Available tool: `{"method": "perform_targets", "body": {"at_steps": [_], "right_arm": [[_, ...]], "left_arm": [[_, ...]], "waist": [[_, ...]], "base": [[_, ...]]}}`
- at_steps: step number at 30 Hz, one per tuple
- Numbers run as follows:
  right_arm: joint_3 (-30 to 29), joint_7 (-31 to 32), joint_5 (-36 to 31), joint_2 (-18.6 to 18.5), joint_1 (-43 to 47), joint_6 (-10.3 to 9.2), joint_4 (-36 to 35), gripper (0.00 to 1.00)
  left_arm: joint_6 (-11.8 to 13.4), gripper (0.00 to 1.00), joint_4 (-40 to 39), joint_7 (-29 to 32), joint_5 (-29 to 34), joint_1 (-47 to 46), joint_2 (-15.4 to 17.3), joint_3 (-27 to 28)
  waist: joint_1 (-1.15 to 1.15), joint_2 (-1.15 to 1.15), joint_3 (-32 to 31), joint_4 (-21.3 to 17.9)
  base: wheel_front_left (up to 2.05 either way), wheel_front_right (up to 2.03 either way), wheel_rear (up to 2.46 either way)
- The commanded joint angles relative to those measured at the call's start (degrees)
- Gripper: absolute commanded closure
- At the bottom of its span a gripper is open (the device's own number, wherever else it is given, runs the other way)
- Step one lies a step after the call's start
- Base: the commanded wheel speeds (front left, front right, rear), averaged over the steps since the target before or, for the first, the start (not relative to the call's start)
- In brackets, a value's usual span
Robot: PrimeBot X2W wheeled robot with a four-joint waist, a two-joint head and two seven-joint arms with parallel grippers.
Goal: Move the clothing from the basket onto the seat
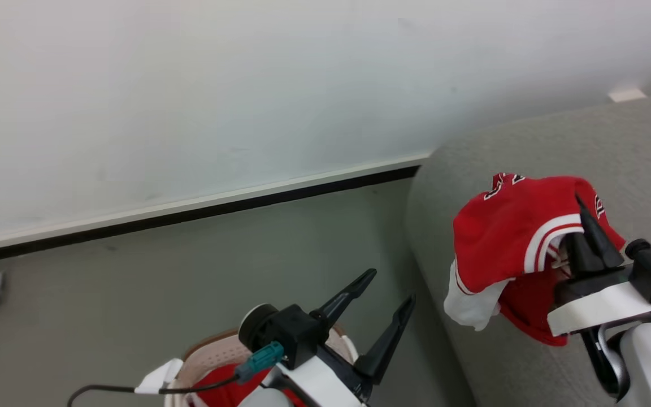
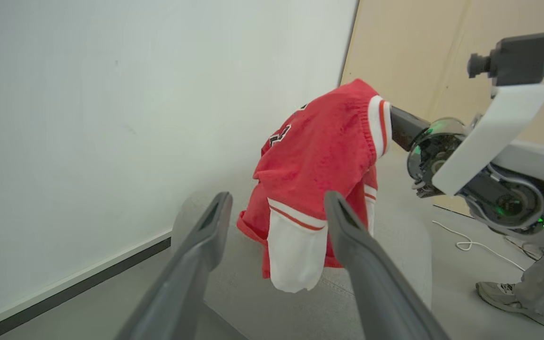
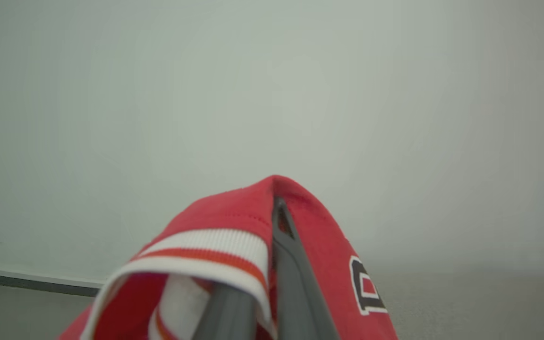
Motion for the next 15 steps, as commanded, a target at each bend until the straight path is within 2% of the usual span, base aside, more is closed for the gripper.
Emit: {"method": "perform_targets", "body": {"at_steps": [1, 8, 15], "right_arm": [[-0.46, 0.02, -0.51, -0.57, 0.71, -0.12, -1.15, 1.00], [-2.54, 0.03, -0.59, -1.50, 2.49, -0.12, -4.93, 1.00], [-3.67, 0.03, -0.15, -1.20, 3.70, -0.12, -6.60, 1.00]], "left_arm": [[-0.21, 0.00, -0.10, -0.03, 0.82, -0.30, 0.59, 0.28], [-0.29, 0.00, 0.46, -0.03, 2.04, -1.26, 0.66, 0.52], [-0.34, 0.00, 1.09, -0.03, 2.40, -1.18, 0.84, 0.20]], "waist": [[0.00, 0.00, 1.17, -3.92], [0.00, 0.00, 2.46, -8.35], [0.00, 0.00, 2.58, -9.79]], "base": [[0.00, 0.00, 0.00], [0.00, 0.00, 0.00], [0.00, 0.00, 0.00]]}}
